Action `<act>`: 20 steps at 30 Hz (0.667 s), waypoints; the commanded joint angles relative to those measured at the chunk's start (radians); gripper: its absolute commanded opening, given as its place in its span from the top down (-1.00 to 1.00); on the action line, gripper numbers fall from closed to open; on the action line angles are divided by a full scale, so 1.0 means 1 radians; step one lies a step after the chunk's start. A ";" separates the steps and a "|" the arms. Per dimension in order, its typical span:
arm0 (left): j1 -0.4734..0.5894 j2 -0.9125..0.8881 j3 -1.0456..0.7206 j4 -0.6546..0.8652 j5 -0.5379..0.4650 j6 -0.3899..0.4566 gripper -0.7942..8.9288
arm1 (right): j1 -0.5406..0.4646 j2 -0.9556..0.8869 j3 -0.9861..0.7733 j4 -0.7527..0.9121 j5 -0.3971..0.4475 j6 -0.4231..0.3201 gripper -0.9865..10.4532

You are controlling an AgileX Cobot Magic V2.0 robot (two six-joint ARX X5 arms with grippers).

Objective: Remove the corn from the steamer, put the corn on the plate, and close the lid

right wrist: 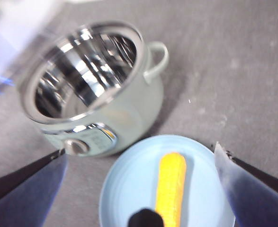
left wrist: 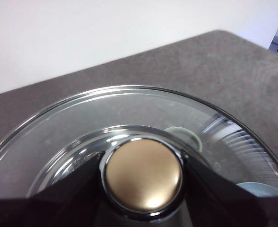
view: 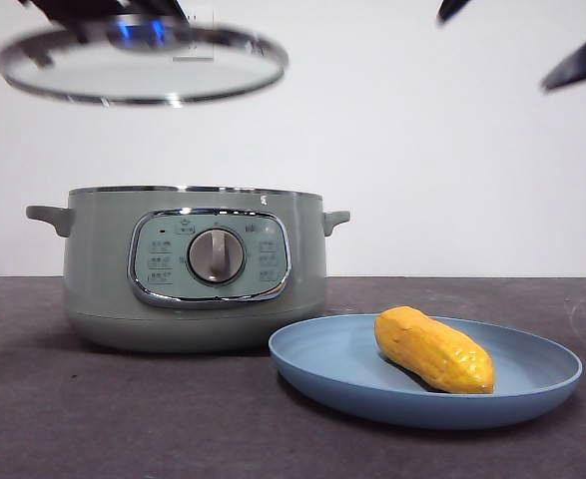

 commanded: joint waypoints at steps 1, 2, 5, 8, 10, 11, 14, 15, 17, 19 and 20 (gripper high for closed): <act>-0.013 0.036 0.007 0.095 0.008 0.023 0.85 | 0.002 -0.061 -0.005 -0.025 0.006 -0.003 -0.17; -0.016 0.052 0.007 0.110 0.008 0.024 0.85 | 0.002 -0.079 -0.005 -0.037 0.006 -0.003 -0.17; -0.024 0.102 0.007 0.151 0.004 0.026 0.85 | 0.002 -0.118 -0.005 -0.072 0.006 -0.003 -0.17; -0.025 0.150 0.007 0.185 0.001 0.027 0.85 | 0.002 -0.138 -0.005 -0.098 0.006 -0.003 -0.17; -0.025 0.176 0.007 0.197 0.001 0.027 0.85 | 0.002 -0.141 -0.005 -0.112 0.006 -0.003 -0.16; -0.025 0.186 0.007 0.201 0.001 0.027 0.85 | 0.002 -0.141 -0.005 -0.119 0.006 -0.003 -0.16; -0.025 0.215 0.007 0.219 0.000 0.031 0.85 | 0.002 -0.141 -0.005 -0.136 0.005 0.000 -0.16; -0.025 0.222 0.007 0.227 -0.001 0.031 0.85 | 0.002 -0.141 -0.005 -0.139 0.005 0.000 -0.16; -0.025 0.236 0.007 0.241 -0.001 0.032 0.85 | 0.002 -0.141 -0.005 -0.142 0.003 0.000 -0.16; -0.025 0.248 0.007 0.250 -0.002 0.032 0.85 | 0.002 -0.141 -0.005 -0.142 0.003 0.000 -0.16; -0.025 0.254 0.007 0.250 -0.002 0.032 0.85 | 0.002 -0.141 -0.005 -0.142 0.003 0.001 -0.16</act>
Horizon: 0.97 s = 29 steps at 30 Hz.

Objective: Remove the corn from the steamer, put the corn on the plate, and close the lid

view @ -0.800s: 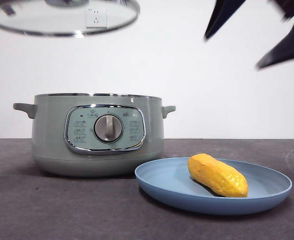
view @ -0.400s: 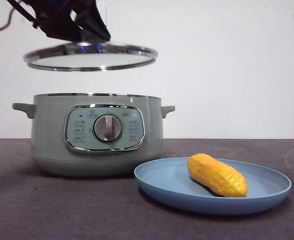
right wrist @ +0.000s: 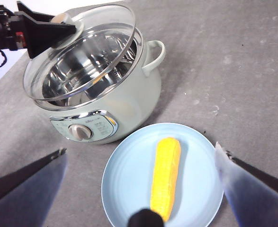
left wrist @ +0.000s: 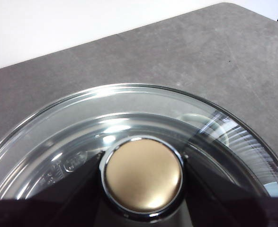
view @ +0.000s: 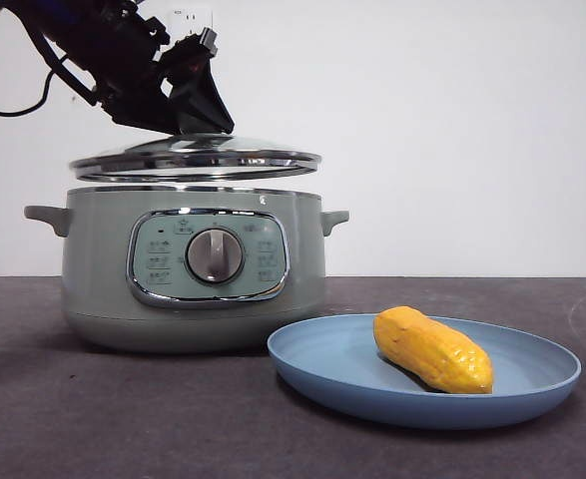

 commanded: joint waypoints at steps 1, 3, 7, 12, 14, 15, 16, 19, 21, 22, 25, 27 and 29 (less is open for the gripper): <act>-0.001 0.008 0.009 0.052 0.006 0.012 0.85 | 0.002 -0.002 -0.005 0.002 0.003 0.000 -0.16; -0.001 0.018 0.009 0.049 0.005 0.012 0.85 | 0.002 -0.002 -0.005 0.002 0.003 0.000 -0.16; -0.001 0.023 0.009 0.042 -0.016 0.012 0.85 | 0.002 -0.002 -0.005 0.002 0.003 0.000 -0.16; -0.001 0.025 0.009 0.023 -0.016 0.013 0.85 | 0.002 -0.002 -0.005 0.002 0.003 0.000 -0.16; -0.001 0.027 0.009 0.011 -0.016 0.013 0.85 | 0.002 -0.002 -0.005 0.002 0.003 0.000 -0.16; -0.001 0.027 0.009 0.008 -0.015 0.013 0.85 | 0.002 -0.002 -0.005 0.002 0.003 -0.001 -0.16; -0.001 0.027 0.009 0.007 -0.016 0.013 0.85 | 0.002 -0.002 -0.005 0.002 0.003 0.000 -0.16; -0.006 0.027 0.009 0.007 -0.016 0.013 0.85 | 0.002 -0.002 -0.005 0.002 0.003 -0.001 -0.16; -0.008 0.027 0.009 0.003 -0.016 0.013 0.85 | 0.002 -0.002 -0.005 0.002 0.003 -0.001 -0.16; -0.008 0.027 0.009 0.001 -0.017 0.013 0.85 | 0.002 -0.002 -0.005 0.002 0.003 -0.001 -0.16; -0.010 0.029 0.009 0.000 -0.017 0.013 0.85 | 0.002 -0.002 -0.005 0.002 0.002 0.000 -0.16; -0.011 0.034 0.009 0.000 -0.016 0.013 0.85 | 0.002 -0.002 -0.005 0.002 0.002 -0.001 -0.16; -0.012 0.041 0.009 -0.004 -0.016 0.013 0.85 | 0.002 -0.002 -0.005 0.002 0.002 -0.001 -0.16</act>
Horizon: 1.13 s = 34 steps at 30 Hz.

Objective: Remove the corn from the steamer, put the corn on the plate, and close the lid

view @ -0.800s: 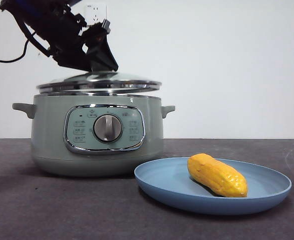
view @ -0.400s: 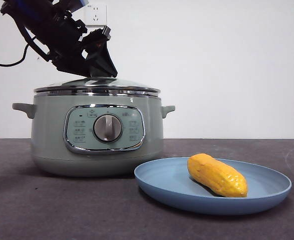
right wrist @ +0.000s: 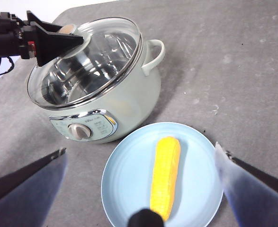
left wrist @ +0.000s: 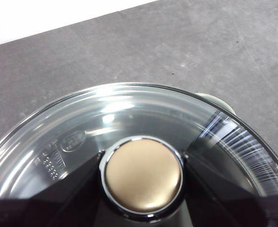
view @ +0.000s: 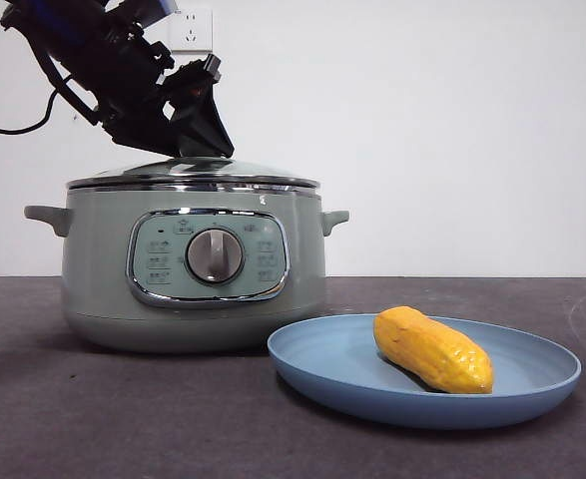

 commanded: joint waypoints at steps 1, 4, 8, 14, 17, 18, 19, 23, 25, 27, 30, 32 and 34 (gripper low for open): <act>-0.005 0.015 0.009 0.030 0.004 0.009 0.85 | 0.002 -0.002 -0.005 0.005 0.003 0.000 -0.16; -0.006 0.035 0.009 0.016 0.003 0.009 0.85 | 0.002 -0.002 -0.005 0.005 0.003 -0.001 -0.16; -0.007 0.051 0.009 0.002 -0.004 0.008 0.85 | 0.002 -0.002 -0.005 0.005 0.003 0.000 -0.16; -0.007 0.051 0.009 -0.013 -0.004 0.007 0.66 | 0.002 -0.002 -0.005 0.005 0.003 -0.001 -0.16; -0.006 0.051 0.009 -0.031 -0.003 0.007 0.01 | 0.002 -0.002 -0.005 0.005 0.003 -0.002 -0.16; -0.006 0.051 0.009 -0.032 -0.003 0.007 -0.16 | 0.002 -0.001 -0.005 0.005 0.002 -0.004 -0.16; -0.006 0.051 0.009 -0.034 -0.003 0.007 -0.23 | 0.002 -0.001 -0.005 0.004 0.002 -0.004 -0.16; -0.004 0.046 0.009 -0.033 -0.003 0.007 -0.23 | 0.002 -0.001 -0.005 -0.003 0.002 -0.005 -0.16; -0.004 0.036 0.009 -0.034 -0.004 0.007 -0.23 | 0.002 -0.001 -0.005 -0.012 0.002 -0.005 -0.16; -0.004 0.021 0.009 -0.034 -0.004 0.007 -0.23 | 0.002 -0.001 -0.005 -0.024 0.002 -0.013 -0.16; -0.004 -0.005 0.009 -0.035 -0.003 0.007 -0.23 | 0.002 -0.001 -0.005 -0.028 0.002 -0.019 -0.16; -0.004 -0.034 0.009 -0.039 -0.003 0.006 -0.23 | 0.002 -0.001 -0.005 -0.028 0.002 -0.020 -0.16; -0.005 -0.067 0.009 -0.048 -0.003 0.006 -0.23 | 0.002 -0.001 -0.005 -0.028 0.001 -0.024 -0.16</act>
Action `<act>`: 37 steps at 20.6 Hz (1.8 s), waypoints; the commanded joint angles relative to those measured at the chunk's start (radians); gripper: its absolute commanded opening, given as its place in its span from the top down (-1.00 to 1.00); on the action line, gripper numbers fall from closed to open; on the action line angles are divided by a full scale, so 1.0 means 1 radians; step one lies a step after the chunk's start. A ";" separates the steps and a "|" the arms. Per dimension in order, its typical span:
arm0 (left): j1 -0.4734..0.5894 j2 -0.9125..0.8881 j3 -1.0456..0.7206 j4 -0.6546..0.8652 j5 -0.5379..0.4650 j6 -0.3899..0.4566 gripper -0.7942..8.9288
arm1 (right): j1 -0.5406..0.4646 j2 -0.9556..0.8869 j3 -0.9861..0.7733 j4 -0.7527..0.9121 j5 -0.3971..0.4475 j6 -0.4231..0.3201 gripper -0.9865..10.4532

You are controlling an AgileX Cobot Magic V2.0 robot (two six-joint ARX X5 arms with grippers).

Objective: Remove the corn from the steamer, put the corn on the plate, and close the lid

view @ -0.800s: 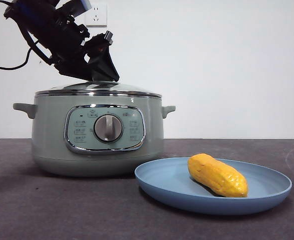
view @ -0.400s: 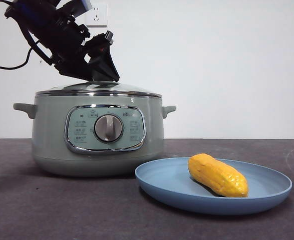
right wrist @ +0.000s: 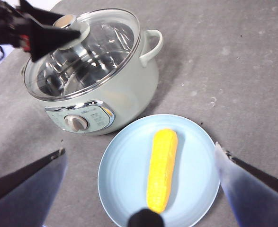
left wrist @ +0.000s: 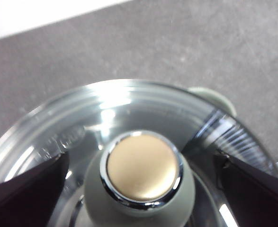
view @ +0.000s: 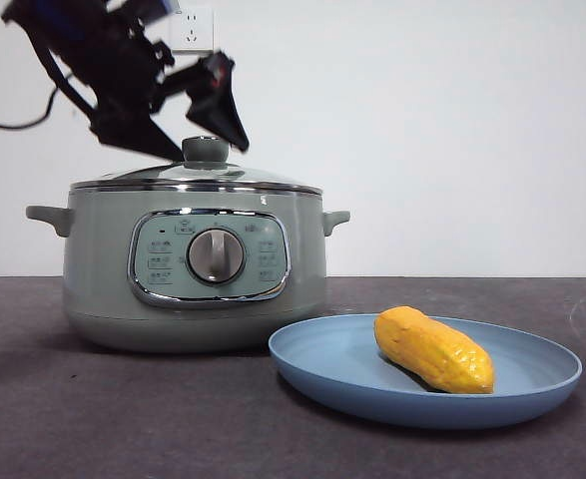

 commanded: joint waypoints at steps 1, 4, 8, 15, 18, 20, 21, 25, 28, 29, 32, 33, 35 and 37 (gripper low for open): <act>-0.001 -0.063 -0.006 -0.005 0.003 -0.003 -0.23 | 0.002 -0.001 -0.005 0.004 -0.001 -0.016 -0.16; -0.001 -0.145 -0.006 -0.040 0.003 -0.005 -0.23 | 0.002 -0.001 -0.005 0.003 -0.002 -0.033 -0.16; -0.002 -0.275 -0.006 -0.162 0.014 -0.013 -0.23 | 0.002 -0.001 -0.005 -0.006 -0.007 -0.050 -0.16; -0.003 -0.512 -0.006 -0.518 0.069 -0.063 -0.19 | 0.002 0.001 -0.005 -0.079 -0.111 -0.111 -0.16; -0.004 -0.575 -0.006 -0.636 0.097 -0.063 -0.19 | 0.002 0.001 -0.005 -0.108 -0.157 -0.125 -0.16; -0.004 -0.609 -0.006 -0.712 0.103 -0.062 -0.19 | 0.002 0.001 -0.005 -0.123 -0.175 -0.129 -0.16; -0.004 -0.623 -0.006 -0.750 0.114 -0.062 -0.19 | 0.002 0.001 -0.005 -0.129 -0.190 -0.137 -0.16; -0.004 -0.649 -0.006 -0.867 0.149 -0.062 -0.19 | 0.002 0.001 -0.005 -0.143 -0.189 -0.142 -0.16; -0.004 -0.650 -0.006 -0.924 0.147 -0.056 -0.01 | 0.002 0.001 -0.005 -0.146 -0.189 -0.143 -0.05; -0.004 -0.649 -0.006 -0.934 0.148 -0.056 0.13 | 0.002 0.001 -0.005 -0.146 -0.189 -0.143 0.06; -0.004 -0.649 -0.006 -0.941 0.148 -0.056 0.69 | 0.002 0.001 -0.005 -0.147 -0.188 -0.143 0.51; -0.004 -0.649 -0.006 -0.941 0.148 -0.057 0.88 | 0.002 0.001 -0.005 -0.147 -0.188 -0.143 0.71; -0.004 -0.649 -0.006 -0.941 0.147 -0.056 0.85 | 0.002 0.001 -0.005 -0.147 -0.188 -0.143 0.84; -0.004 -0.649 -0.006 -0.940 0.147 -0.055 0.85 | 0.002 0.001 -0.005 -0.147 -0.188 -0.143 0.84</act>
